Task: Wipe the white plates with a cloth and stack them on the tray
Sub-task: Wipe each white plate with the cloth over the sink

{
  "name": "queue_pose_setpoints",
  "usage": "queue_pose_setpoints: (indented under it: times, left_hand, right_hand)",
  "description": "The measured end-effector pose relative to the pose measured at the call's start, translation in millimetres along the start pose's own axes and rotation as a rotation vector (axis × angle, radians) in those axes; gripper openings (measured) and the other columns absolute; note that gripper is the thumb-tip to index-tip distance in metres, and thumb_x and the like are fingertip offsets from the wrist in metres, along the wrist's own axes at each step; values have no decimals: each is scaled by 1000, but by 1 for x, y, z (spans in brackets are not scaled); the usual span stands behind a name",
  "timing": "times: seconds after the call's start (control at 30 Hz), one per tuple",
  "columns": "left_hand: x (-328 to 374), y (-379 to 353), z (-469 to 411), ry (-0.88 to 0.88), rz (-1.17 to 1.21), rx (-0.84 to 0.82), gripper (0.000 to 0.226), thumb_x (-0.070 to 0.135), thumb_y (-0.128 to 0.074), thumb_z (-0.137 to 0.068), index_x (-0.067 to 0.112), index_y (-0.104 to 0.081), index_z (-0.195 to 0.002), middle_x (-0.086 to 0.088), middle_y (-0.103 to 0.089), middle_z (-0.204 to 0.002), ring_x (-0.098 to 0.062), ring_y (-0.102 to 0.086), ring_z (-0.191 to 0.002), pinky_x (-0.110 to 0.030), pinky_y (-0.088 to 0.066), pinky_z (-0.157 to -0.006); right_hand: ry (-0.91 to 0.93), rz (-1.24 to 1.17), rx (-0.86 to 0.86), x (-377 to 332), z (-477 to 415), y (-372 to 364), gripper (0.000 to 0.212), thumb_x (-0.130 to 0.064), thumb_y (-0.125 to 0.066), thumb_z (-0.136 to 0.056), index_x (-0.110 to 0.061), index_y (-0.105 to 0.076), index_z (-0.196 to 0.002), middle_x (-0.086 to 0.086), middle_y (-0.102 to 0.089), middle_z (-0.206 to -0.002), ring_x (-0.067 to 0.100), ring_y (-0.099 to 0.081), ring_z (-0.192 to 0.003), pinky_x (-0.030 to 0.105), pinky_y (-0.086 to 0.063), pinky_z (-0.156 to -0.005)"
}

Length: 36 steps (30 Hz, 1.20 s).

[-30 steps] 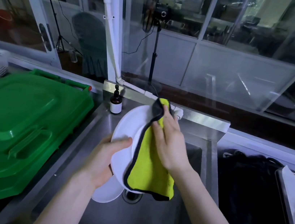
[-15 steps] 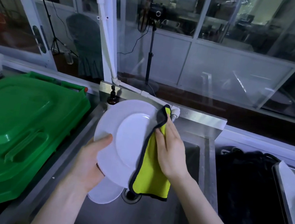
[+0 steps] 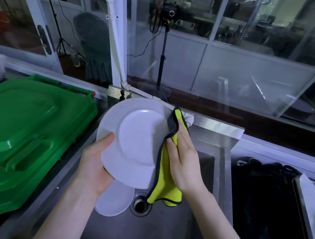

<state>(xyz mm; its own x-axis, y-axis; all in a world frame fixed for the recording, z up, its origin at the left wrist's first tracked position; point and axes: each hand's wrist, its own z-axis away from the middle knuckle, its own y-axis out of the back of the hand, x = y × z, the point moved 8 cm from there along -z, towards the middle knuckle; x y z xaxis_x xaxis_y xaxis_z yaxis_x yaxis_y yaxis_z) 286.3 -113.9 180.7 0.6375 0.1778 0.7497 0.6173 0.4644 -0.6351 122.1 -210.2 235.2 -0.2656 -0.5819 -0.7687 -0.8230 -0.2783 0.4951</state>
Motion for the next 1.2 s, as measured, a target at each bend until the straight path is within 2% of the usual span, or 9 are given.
queue_pose_setpoints:
  times: [0.13, 0.4, 0.6, 0.7, 0.77, 0.87, 0.97, 1.1, 1.2]
  left_hand:
    - [2, 3, -4, -50, 59, 35, 37, 40, -58, -88, 24, -79, -114, -8, -71, -128, -29, -68, -117, -47, -55, -91]
    - [-9, -9, -4, -41, 113, -14, 39, 39, -62, -86, 22, -78, -117, -11, -68, -132, -32, -65, -121, -51, -50, -99]
    - [-10, -20, -8, 22, 175, 5, 60, 45, -60, -86, 11, -63, -135, -17, -66, -134, -36, -63, -124, -54, -47, -103]
    - [-25, -35, -5, 172, 125, 37, 48, 48, -63, -80, 6, -82, -95, -16, -77, -102, -30, -76, -91, -39, -61, -75]
    - [-30, -35, -6, 205, 113, 56, 45, 47, -66, -79, 6, -82, -79, -15, -78, -89, -28, -77, -76, -35, -61, -59]
    - [-23, -33, -8, 178, 143, 39, 48, 47, -65, -77, 6, -82, -96, -17, -76, -108, -31, -76, -94, -39, -61, -72]
    - [-7, -28, -11, 24, 228, 9, 46, 40, -59, -87, 11, -76, -117, -15, -72, -124, -30, -71, -111, -40, -61, -79]
    - [-13, -33, -8, 67, 192, 2, 49, 43, -62, -85, 8, -77, -115, -18, -73, -118, -31, -73, -105, -40, -62, -74]
    - [-35, -38, 1, 211, 52, 33, 45, 51, -68, -76, 9, -83, -81, -14, -78, -89, -25, -78, -78, -31, -60, -58]
  right_hand:
    - [27, -20, 3, 9, 48, -10, 54, -26, -39, -103, -15, -25, -154, -10, -25, -161, 7, -20, -149, 28, -18, -121]
    - [-67, -39, 101, 20, 11, 12, 54, -27, -38, -102, -17, -28, -154, -15, -26, -158, 0, -18, -147, 28, -17, -121]
    - [252, 142, -29, -21, 65, -22, 54, -22, -41, -102, -7, -28, -152, 1, -22, -163, 22, -17, -151, 39, -14, -123]
    - [391, 268, -141, -45, 73, -51, 52, -24, -42, -101, -4, -36, -149, 2, -24, -162, 21, -17, -151, 40, -15, -122]
    - [449, 311, -167, -53, 69, -55, 49, -27, -38, -104, -7, -38, -148, 1, -26, -161, 19, -18, -150, 40, -17, -122]
    - [458, 305, -173, -41, 71, -46, 50, -27, -37, -105, -8, -33, -150, 1, -24, -162, 20, -19, -150, 43, -19, -121]
    - [300, 202, -77, -11, 77, -23, 51, -20, -41, -102, -7, -32, -151, -1, -21, -163, 23, -19, -150, 46, -18, -121]
    - [306, 188, -85, -22, 79, -32, 52, -24, -39, -103, -11, -28, -153, -2, -21, -163, 23, -18, -151, 42, -14, -122]
    - [409, 247, -127, -47, 70, -50, 50, -31, -35, -105, -13, -35, -151, -3, -26, -161, 18, -21, -150, 40, -16, -122]
